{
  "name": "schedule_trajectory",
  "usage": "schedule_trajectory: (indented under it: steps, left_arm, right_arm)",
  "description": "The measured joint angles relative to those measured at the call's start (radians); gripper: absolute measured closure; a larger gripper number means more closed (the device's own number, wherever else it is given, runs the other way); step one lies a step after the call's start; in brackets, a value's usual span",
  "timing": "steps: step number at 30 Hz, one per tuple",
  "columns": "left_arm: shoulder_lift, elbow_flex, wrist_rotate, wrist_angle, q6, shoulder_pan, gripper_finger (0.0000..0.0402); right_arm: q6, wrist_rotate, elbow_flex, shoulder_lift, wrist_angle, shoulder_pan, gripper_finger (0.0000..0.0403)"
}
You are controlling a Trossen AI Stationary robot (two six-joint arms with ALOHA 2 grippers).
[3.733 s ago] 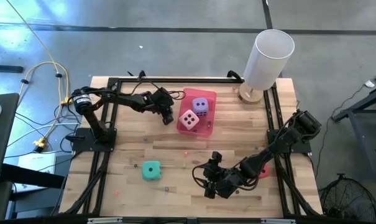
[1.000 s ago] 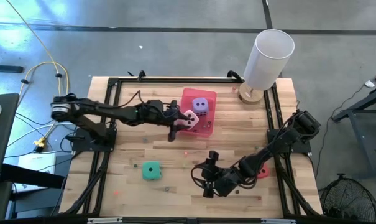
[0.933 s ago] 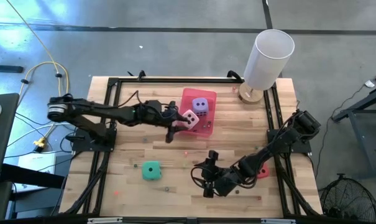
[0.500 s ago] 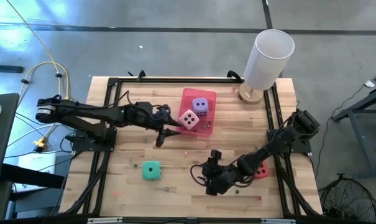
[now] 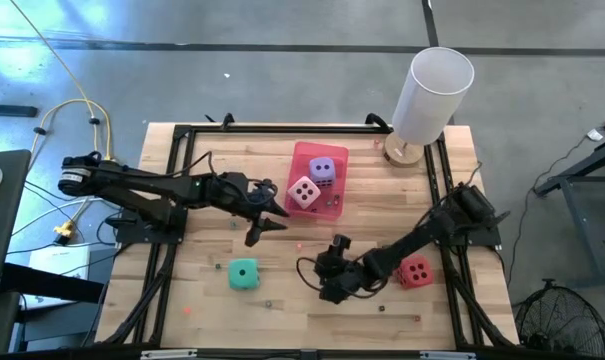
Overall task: Pick & Place Dice
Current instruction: Put the small orange die into the red bin
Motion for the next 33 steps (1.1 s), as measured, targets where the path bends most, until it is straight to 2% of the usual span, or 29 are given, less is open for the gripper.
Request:
schedule_trajectory:
  steps: [4,9,20,33]
  left_arm:
    - [0.0,0.0,0.001,-0.005,-0.053,-0.02,0.0238]
    - [0.0,0.0,0.001,-0.098,-0.079,-0.031,0.0238]
    - [0.0,0.0,0.0,-0.251,-0.081,-0.029,0.0238]
    - [0.0,0.0,-0.002,-0.257,-0.08,-0.03,0.0238]
  right_arm:
    - [0.054,0.049,0.0,0.0,-0.012,-0.042,0.0206]
    - [0.154,0.023,0.0,0.007,-0.002,-0.094,0.0219]
    - [0.125,-0.07,0.001,0.131,0.143,-0.142,0.0222]
    - [0.078,-0.033,0.004,0.21,0.292,-0.16,0.0222]
